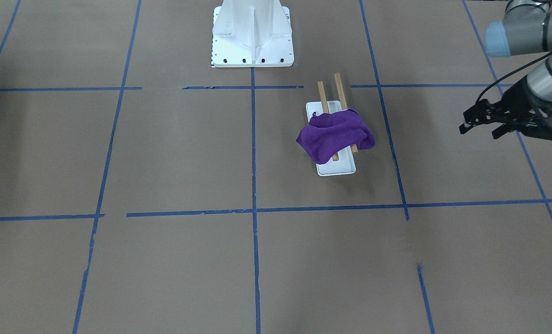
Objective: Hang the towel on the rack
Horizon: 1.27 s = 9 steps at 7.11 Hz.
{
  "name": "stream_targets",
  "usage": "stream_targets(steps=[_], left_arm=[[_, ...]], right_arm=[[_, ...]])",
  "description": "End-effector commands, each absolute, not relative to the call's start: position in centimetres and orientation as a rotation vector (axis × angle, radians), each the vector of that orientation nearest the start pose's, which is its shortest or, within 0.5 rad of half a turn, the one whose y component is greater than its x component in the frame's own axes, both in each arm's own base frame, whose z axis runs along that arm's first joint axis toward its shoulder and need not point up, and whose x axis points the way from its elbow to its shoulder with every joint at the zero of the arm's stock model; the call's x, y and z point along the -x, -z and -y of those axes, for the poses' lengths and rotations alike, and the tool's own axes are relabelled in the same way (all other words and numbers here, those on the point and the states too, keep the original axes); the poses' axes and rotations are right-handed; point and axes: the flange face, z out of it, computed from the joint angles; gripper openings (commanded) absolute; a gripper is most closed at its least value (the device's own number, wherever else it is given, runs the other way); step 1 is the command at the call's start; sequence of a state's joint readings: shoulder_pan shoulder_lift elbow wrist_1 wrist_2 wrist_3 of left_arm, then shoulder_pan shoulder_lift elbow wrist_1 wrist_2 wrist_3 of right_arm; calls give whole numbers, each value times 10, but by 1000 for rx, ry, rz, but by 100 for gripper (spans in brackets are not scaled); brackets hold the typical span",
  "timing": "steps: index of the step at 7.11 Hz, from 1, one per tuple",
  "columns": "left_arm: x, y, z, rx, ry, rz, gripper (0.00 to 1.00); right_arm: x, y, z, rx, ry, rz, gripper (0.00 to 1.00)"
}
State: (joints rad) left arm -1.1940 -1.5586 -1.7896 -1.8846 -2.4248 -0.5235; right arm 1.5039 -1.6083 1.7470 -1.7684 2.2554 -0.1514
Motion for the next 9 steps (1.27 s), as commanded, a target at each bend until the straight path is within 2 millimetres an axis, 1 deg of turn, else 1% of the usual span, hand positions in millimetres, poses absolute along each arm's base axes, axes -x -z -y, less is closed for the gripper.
stream_targets(steps=[1,2,3,4,5,7,8,9], left_arm=[[-48,-594,483,-126,-188,-861,100],[-23,-620,482,-65,-192,-713,100],[0,-629,478,-34,-161,-644,100],[37,-637,468,-69,-186,-640,100],[50,-642,461,-74,-178,-644,100],[46,-637,461,-76,-167,-748,100],[47,-636,459,-78,-160,-782,100],[50,-628,460,-94,-158,-786,100]], right_arm=[[-43,-620,468,34,173,702,100],[-43,-620,468,34,173,704,100],[-43,-620,468,34,171,704,100],[-43,-620,468,35,171,702,100],[-43,-620,468,35,171,702,100],[-43,-619,468,33,172,702,100],[-43,-619,467,33,170,702,100],[-46,-619,467,31,165,702,100]])
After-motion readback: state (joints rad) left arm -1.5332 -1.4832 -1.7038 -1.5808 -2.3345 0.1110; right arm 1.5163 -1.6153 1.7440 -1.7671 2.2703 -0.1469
